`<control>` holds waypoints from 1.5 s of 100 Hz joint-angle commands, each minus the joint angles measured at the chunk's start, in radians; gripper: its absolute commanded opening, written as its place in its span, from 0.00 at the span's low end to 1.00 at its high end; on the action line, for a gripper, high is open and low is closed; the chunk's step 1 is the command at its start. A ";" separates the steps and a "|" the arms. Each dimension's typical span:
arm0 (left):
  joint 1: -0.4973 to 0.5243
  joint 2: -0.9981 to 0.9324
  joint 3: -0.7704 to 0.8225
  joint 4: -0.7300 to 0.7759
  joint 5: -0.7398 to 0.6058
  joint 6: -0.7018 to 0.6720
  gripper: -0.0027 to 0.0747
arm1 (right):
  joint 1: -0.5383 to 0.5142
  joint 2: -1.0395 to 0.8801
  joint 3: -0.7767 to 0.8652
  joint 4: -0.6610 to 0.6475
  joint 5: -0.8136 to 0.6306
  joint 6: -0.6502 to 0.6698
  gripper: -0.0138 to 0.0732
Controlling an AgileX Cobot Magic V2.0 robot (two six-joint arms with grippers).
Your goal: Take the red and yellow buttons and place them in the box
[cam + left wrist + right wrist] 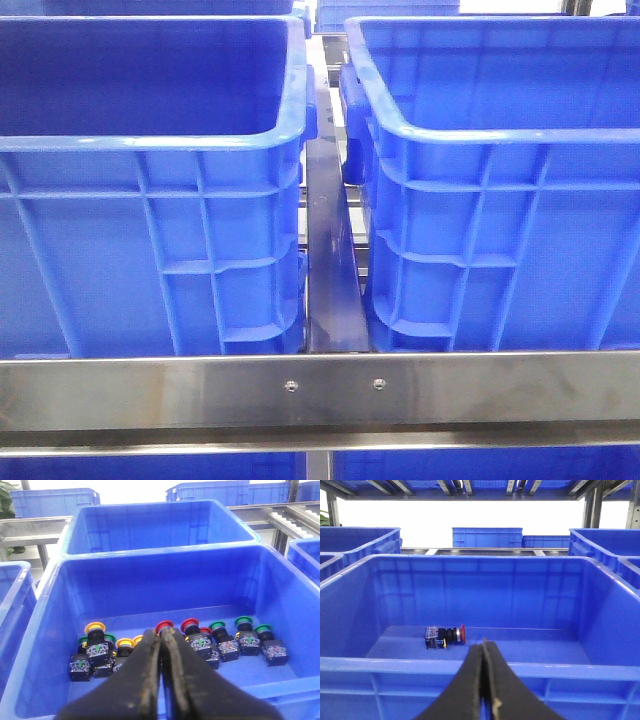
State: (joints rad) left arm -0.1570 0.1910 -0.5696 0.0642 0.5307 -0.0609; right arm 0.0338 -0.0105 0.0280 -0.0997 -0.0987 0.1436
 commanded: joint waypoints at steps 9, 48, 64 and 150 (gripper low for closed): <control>0.002 0.010 -0.025 -0.006 -0.082 -0.009 0.01 | 0.001 -0.022 -0.001 -0.001 -0.074 0.001 0.08; 0.014 -0.005 0.063 -0.004 -0.236 -0.007 0.01 | 0.001 -0.022 -0.001 -0.001 -0.074 0.001 0.08; 0.061 -0.064 0.220 -0.006 -0.436 -0.007 0.01 | 0.001 -0.022 -0.001 -0.001 -0.074 0.001 0.08; 0.118 -0.228 0.576 -0.001 -0.604 -0.007 0.01 | 0.001 -0.022 -0.001 -0.001 -0.074 0.001 0.08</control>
State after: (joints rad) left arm -0.0413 -0.0040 0.0028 0.0642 0.0141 -0.0609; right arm 0.0338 -0.0105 0.0280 -0.0997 -0.0966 0.1441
